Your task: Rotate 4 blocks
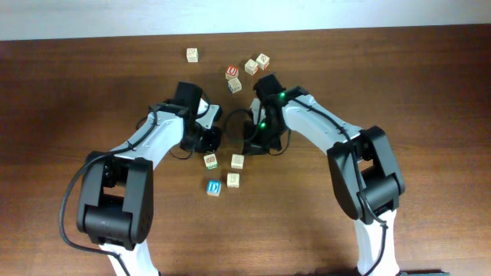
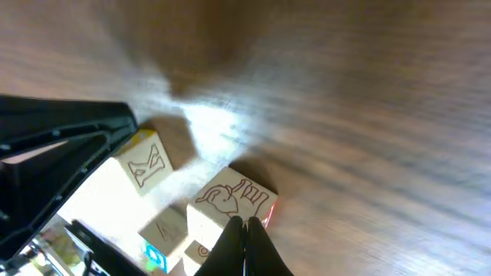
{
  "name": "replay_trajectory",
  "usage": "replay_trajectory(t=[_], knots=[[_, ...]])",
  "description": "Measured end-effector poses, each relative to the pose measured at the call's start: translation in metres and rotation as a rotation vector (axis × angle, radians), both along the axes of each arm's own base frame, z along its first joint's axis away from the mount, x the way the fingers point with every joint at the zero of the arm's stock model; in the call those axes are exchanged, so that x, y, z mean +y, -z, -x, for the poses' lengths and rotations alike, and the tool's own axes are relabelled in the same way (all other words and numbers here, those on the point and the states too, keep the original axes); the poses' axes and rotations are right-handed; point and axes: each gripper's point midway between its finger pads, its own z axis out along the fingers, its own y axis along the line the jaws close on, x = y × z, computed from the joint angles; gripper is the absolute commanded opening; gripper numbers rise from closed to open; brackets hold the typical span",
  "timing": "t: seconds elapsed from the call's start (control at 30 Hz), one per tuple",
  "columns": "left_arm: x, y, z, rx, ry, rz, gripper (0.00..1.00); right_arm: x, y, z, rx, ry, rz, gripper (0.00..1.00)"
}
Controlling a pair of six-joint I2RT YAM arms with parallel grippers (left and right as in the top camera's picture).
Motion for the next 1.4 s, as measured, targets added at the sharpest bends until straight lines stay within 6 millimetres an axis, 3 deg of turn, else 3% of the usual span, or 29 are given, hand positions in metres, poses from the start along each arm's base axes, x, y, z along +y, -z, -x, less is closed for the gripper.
replay_trajectory(t=[0.2, 0.33, 0.43, 0.47, 0.57, 0.77, 0.83, 0.93, 1.1, 1.2, 1.4], knots=[[-0.002, -0.001, -0.002, 0.001, -0.025, 0.019, 0.0, -0.001, 0.005, 0.002, -0.022, -0.013, 0.052, 0.04], [0.018, -0.006, -0.011, 0.001, -0.073, -0.013, 0.0, -0.024, -0.006, -0.017, -0.028, 0.036, 0.054, 0.09], [0.04, -0.046, -0.039, -0.025, -0.134, -0.027, 0.0, -0.033, -0.047, -0.024, -0.095, 0.023, 0.037, 0.09], [0.05, -0.065, -0.053, -0.053, -0.171, -0.043, 0.0, -0.03, -0.068, -0.017, -0.12, -0.004, 0.03, 0.09], [0.085, -0.09, -0.08, -0.118, -0.322, -0.091, 0.0, -0.008, -0.085, 0.006, -0.144, -0.09, 0.017, 0.09], [0.171, -0.091, -0.092, -0.127, -0.601, -0.143, 0.0, 0.066, -0.075, 0.086, -0.189, -0.373, 0.088, 0.1], [0.176, -0.091, -0.092, -0.125, -0.62, -0.145, 0.0, 0.083, -0.065, 0.111, -0.184, -0.451, 0.108, 0.09], [0.174, -0.091, -0.092, -0.125, -0.616, -0.144, 0.0, 0.091, -0.036, 0.131, -0.138, -0.511, 0.162, 0.09], [0.174, -0.091, -0.091, -0.121, -0.615, -0.145, 0.0, 0.092, -0.019, 0.135, -0.115, -0.524, 0.184, 0.08], [0.174, -0.09, -0.089, -0.112, -0.615, -0.147, 0.0, 0.09, 0.0, 0.138, -0.078, -0.531, 0.21, 0.08], [0.174, -0.09, -0.088, -0.11, -0.614, -0.148, 0.0, 0.083, 0.005, 0.124, -0.084, -0.442, 0.27, 0.04]])
